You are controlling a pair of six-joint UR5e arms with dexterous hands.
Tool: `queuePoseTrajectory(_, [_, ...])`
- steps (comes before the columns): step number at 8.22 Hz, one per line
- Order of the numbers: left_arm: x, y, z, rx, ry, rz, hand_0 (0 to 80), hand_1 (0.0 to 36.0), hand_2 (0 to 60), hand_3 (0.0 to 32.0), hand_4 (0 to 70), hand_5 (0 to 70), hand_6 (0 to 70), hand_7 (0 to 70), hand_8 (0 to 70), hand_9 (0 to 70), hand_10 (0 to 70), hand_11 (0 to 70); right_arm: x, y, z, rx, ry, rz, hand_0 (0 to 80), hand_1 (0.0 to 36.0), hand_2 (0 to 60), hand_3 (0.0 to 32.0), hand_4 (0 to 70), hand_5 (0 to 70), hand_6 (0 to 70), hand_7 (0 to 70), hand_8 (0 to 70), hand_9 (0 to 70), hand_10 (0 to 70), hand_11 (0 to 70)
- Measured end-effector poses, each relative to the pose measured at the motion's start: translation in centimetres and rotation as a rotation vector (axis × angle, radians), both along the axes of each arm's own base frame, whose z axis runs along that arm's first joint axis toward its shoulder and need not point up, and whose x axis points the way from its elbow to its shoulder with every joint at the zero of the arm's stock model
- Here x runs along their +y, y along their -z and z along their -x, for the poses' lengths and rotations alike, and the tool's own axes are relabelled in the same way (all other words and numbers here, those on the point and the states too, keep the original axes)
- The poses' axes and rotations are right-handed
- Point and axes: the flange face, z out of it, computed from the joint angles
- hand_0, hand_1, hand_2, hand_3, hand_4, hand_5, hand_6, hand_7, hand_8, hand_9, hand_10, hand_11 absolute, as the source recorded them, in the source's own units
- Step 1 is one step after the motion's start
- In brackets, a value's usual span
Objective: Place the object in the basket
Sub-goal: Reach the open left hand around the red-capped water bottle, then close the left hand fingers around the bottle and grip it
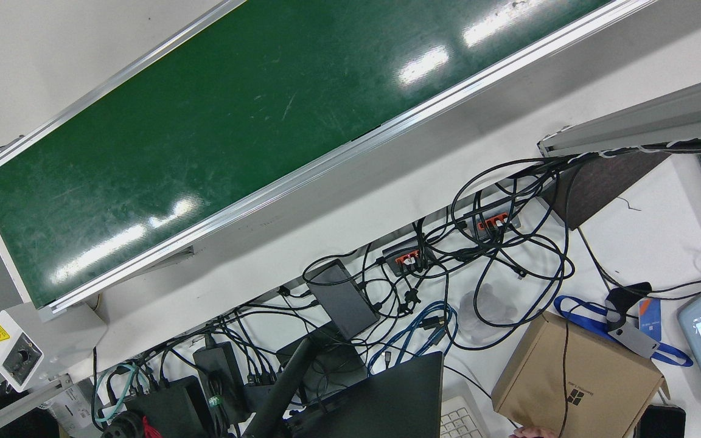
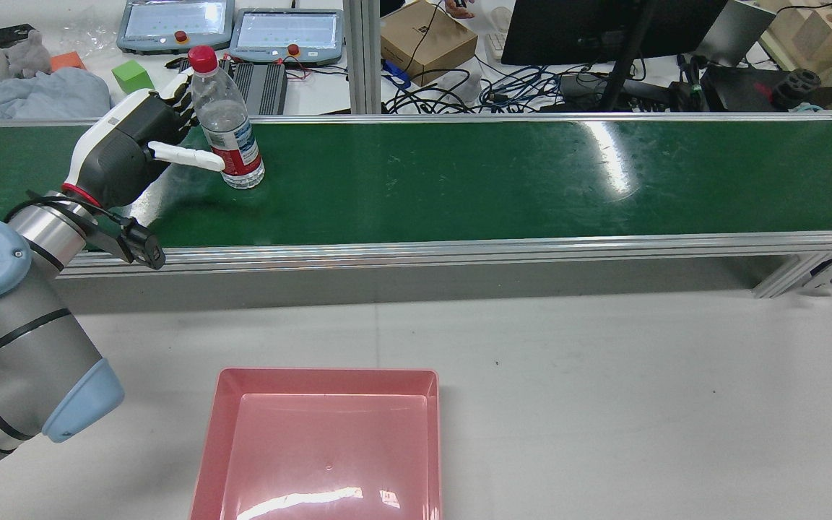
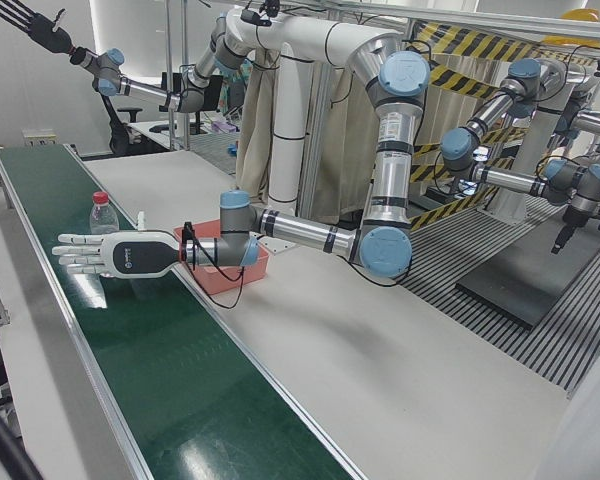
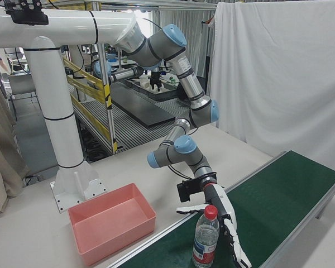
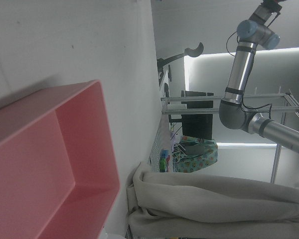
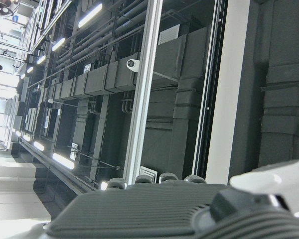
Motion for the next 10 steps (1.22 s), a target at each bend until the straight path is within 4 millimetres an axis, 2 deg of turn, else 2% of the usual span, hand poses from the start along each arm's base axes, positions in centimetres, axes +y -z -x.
queuePoseTrajectory(1, [-0.2,0.4,0.1,0.005,0.003,-0.004,51.6,13.2,0.0,0.0,2.1,15.9,2.1,0.0,5.5,4.9,3.0,6.0,0.0,0.0,0.0,0.0,0.0,0.0,0.0,0.0,0.0,0.0,0.0,0.0,0.0,0.0,0.0,0.0,0.0,0.0])
queuePoseTrajectory(2, [-0.5,1.0,0.3,0.011,0.008,-0.01,52.9,17.3,2.3,0.0,0.6,22.8,2.8,1.1,7.9,9.4,5.3,9.7,0.0,0.0,0.0,0.0,0.0,-0.001,0.0,0.0,0.0,0.0,0.0,0.0,0.0,0.0,0.0,0.0,0.0,0.0])
queuePoseTrajectory(3, [-1.1,1.4,1.0,0.012,0.021,-0.01,59.7,29.4,35.8,0.0,7.6,48.5,13.9,28.3,25.0,35.4,32.6,49.0,0.0,0.0,0.0,0.0,0.0,-0.001,0.0,0.0,0.0,0.0,0.0,0.0,0.0,0.0,0.0,0.0,0.0,0.0])
queuePoseTrajectory(4, [-1.7,1.7,2.2,-0.003,0.049,0.01,69.8,34.0,58.1,0.0,33.7,70.0,38.5,68.9,55.0,70.0,64.7,70.0,0.0,0.0,0.0,0.0,0.0,-0.001,0.0,0.0,0.0,0.0,0.0,0.0,0.0,0.0,0.0,0.0,0.0,0.0])
queuePoseTrajectory(5, [-2.3,1.7,3.7,-0.027,0.102,0.053,77.5,28.8,60.0,0.0,70.0,70.0,70.0,70.0,70.0,70.0,70.0,70.0,0.0,0.0,0.0,0.0,0.0,0.0,0.0,0.0,0.0,0.0,0.0,0.0,0.0,0.0,0.0,0.0,0.0,0.0])
queuePoseTrajectory(6, [-2.6,1.6,4.8,-0.053,0.146,0.094,79.7,31.7,60.0,0.0,70.0,70.0,70.0,70.0,70.0,70.0,70.0,70.0,0.0,0.0,0.0,0.0,0.0,0.0,0.0,0.0,0.0,0.0,0.0,0.0,0.0,0.0,0.0,0.0,0.0,0.0])
queuePoseTrajectory(8, [-2.7,1.9,5.9,-0.104,0.192,0.121,79.3,31.1,60.0,0.0,70.0,70.0,70.0,70.0,70.0,70.0,70.0,70.0,0.0,0.0,0.0,0.0,0.0,-0.001,0.0,0.0,0.0,0.0,0.0,0.0,0.0,0.0,0.0,0.0,0.0,0.0])
queuePoseTrajectory(10, [-2.0,3.6,6.9,-0.094,0.198,0.103,80.0,29.8,60.0,0.0,70.0,70.0,70.0,70.0,70.0,70.0,70.0,70.0,0.0,0.0,0.0,0.0,0.0,-0.001,0.0,0.0,0.0,0.0,0.0,0.0,0.0,0.0,0.0,0.0,0.0,0.0])
